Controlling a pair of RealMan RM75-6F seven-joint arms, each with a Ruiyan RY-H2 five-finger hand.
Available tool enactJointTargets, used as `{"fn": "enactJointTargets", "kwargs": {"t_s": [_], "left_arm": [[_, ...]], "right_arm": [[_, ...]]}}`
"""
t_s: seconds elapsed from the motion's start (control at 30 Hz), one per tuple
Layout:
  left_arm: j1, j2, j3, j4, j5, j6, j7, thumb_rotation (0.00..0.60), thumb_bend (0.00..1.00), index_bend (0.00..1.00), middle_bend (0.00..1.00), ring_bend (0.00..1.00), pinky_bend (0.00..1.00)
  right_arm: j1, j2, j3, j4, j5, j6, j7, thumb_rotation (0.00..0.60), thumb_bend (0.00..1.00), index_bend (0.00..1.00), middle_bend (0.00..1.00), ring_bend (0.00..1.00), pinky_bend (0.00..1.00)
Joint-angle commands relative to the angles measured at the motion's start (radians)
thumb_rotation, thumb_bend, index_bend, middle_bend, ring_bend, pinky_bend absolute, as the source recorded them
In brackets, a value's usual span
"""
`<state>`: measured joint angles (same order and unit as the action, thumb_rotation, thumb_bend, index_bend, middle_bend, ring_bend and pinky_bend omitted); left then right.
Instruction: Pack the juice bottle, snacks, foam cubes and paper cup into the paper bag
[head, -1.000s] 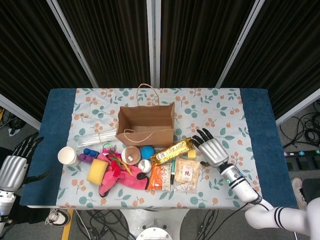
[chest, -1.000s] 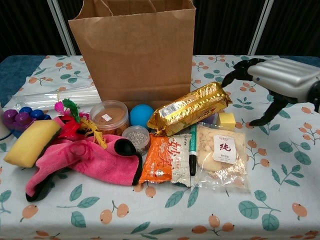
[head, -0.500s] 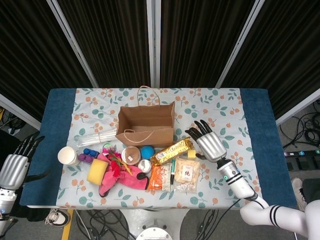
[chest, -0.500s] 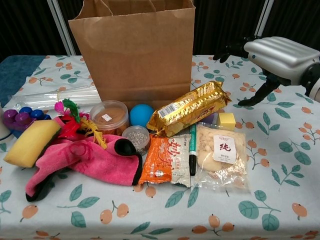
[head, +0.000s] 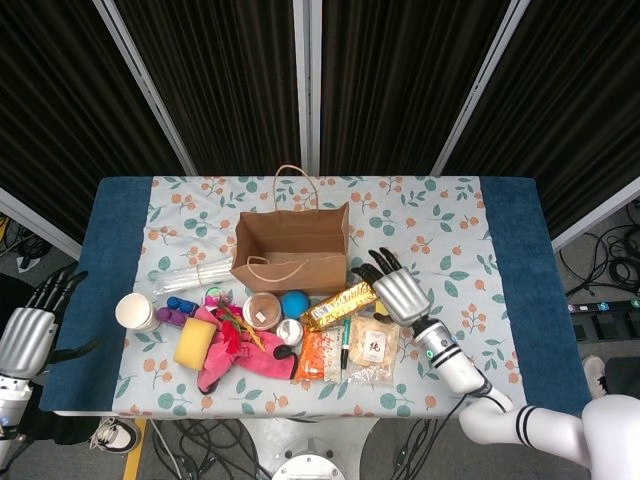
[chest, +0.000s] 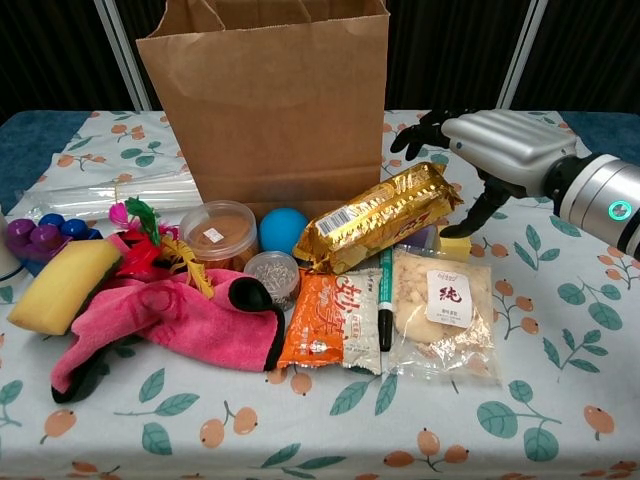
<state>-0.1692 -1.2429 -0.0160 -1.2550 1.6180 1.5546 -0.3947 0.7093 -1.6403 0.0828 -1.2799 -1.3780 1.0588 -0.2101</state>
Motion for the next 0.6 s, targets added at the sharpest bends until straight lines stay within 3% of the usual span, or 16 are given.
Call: {"fn": "enactJointTargets", "kwargs": {"t_s": [0.03, 0.17, 0.33, 0.6], "left_arm": [[0.000, -0.001, 0.000, 0.001, -0.001, 0.000, -0.001, 0.600, 0.09, 0.13, 0.10, 0.06, 0.16], [0.002, -0.003, 0.002, 0.002, 0.000, 0.003, -0.001, 0.600, 0.09, 0.13, 0.10, 0.06, 0.16], [0.005, -0.003, 0.004, 0.001, 0.004, 0.007, 0.000, 0.600, 0.09, 0.13, 0.10, 0.06, 0.16], [0.003, 0.003, 0.003, -0.018, 0.010, 0.012, 0.009, 0.600, 0.09, 0.13, 0.10, 0.06, 0.16]], "right_arm": [[0.003, -0.011, 0.002, 0.011, -0.006, -0.009, -0.002, 0.600, 0.00, 0.26, 0.27, 0.10, 0.07], [-0.001, -0.020, -0.001, 0.019, -0.014, -0.010, -0.004, 0.600, 0.01, 0.39, 0.32, 0.17, 0.16], [-0.012, -0.028, -0.001, 0.032, -0.033, 0.017, -0.020, 0.600, 0.11, 0.55, 0.44, 0.28, 0.29], [-0.033, 0.008, 0.007, -0.011, -0.059, 0.061, -0.020, 0.600, 0.21, 0.65, 0.51, 0.37, 0.39]]}}
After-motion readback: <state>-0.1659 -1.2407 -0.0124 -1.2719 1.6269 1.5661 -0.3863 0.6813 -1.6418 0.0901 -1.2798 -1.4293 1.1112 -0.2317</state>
